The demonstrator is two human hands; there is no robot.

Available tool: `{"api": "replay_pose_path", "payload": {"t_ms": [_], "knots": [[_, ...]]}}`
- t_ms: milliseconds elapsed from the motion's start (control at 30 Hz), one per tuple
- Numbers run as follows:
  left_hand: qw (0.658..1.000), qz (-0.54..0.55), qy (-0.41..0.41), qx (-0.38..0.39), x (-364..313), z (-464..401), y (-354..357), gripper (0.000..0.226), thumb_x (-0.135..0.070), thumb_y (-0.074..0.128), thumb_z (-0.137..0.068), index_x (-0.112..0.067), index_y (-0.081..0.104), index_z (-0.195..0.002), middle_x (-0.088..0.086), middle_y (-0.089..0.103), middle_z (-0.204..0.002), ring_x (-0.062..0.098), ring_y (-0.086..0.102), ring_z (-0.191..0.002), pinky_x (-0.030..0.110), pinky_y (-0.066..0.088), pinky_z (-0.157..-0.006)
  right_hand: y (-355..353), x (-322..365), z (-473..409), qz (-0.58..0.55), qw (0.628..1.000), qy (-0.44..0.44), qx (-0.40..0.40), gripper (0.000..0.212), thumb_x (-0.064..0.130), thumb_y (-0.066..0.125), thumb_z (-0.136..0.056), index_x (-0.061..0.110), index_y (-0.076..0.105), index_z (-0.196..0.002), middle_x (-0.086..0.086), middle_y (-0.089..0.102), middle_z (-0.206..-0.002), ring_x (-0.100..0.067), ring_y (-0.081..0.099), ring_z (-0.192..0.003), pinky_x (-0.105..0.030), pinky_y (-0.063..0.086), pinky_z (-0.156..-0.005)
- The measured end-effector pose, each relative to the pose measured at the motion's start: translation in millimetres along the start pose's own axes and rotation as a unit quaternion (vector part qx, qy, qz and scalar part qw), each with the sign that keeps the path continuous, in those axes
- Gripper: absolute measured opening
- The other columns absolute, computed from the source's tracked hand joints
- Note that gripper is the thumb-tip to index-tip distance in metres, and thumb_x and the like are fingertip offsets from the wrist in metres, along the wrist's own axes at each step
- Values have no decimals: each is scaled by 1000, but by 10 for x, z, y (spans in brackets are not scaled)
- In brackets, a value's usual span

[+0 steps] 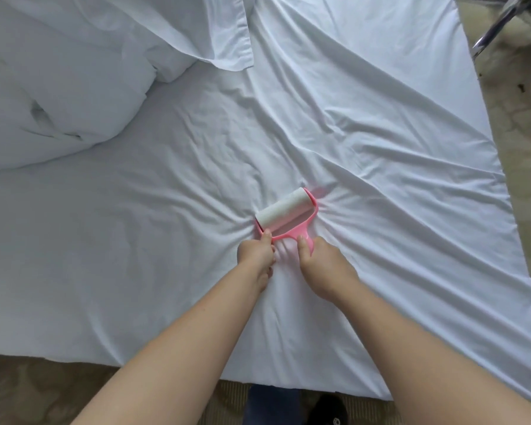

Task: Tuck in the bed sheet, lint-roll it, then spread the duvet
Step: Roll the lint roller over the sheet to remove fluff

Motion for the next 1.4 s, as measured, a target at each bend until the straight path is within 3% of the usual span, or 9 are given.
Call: {"api": "replay_pose_path", "payload": {"t_ms": [433, 600, 700, 767, 833, 1000, 1200, 1400], "knots": [[999, 34, 29, -15, -868, -836, -307, 40, -34, 48, -99, -12, 48, -66, 2, 41, -56, 12, 31, -37, 10, 19, -33, -43, 865, -965, 22, 1000, -6, -3, 54, 51, 23, -100, 9, 53, -115, -16, 58, -120, -33, 54, -110, -38, 40, -85], [998, 47, 34, -20, -1190, -1056, -440, 40, -34, 50, -99, -11, 49, -66, 2, 41, -56, 13, 32, -41, 8, 18, -33, -87, 1210, -1239, 17, 1000, -23, -9, 53, 49, 24, -100, 7, 52, -115, -17, 58, -121, -33, 54, -110, -35, 35, -78], [998, 49, 29, -38, -1339, -1192, -504, 36, -35, 52, -97, 0, 63, -95, 2, 46, -63, 13, 37, -45, 11, 23, -34, -93, 1372, -1377, 17, 999, -34, -14, 53, 47, 24, -101, 5, 52, -117, -19, 56, -125, -34, 52, -114, -35, 32, -78], [997, 53, 29, -43, -1388, -1250, -537, 34, -35, 52, -97, -3, 62, -106, 1, 46, -65, 13, 38, -46, 8, 22, -33, -94, 1425, -1416, 20, 999, -37, -15, 53, 47, 24, -101, 5, 52, -118, -20, 56, -126, -34, 51, -115, -35, 31, -78], [997, 57, 24, -38, -1390, -1252, -548, 26, -34, 52, -97, -9, 57, -95, 1, 46, -65, 13, 38, -46, 6, 21, -33, -88, 1425, -1425, 18, 999, -40, -16, 53, 47, 24, -101, 5, 52, -119, -20, 55, -126, -35, 51, -116, -35, 31, -78], [997, 63, 15, -34, -1357, -1156, -511, 35, -29, 52, -98, -12, 48, -68, -1, 42, -58, 11, 32, -44, 6, 18, -34, -87, 1364, -1389, 6, 999, -50, -14, 53, 47, 25, -101, 5, 52, -117, -20, 56, -124, -34, 53, -112, -34, 33, -76], [996, 72, 10, -44, -1208, -898, -420, 25, -22, 49, -99, -12, 48, -76, -2, 39, -59, 9, 28, -40, 4, 19, -36, -84, 1128, -1197, 0, 999, -50, 0, 56, 49, 23, -101, 7, 50, -125, -16, 56, -124, -33, 54, -110, -33, 36, -75], [996, 65, -41, -52, -645, -437, -214, 26, -25, 52, -97, -13, 50, -74, -2, 41, -57, 10, 30, -43, 5, 19, -34, -83, 630, -655, -2, 998, -48, 27, 54, 49, 23, -100, 9, 55, -117, -16, 60, -118, -33, 56, -106, -35, 38, -79]]}}
Point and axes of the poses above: each hand's wrist, its own z-axis away from the middle knuckle, its own y-axis out of the palm, x = y × z, the point moved 4 cm from there along -z, towards the middle knuckle
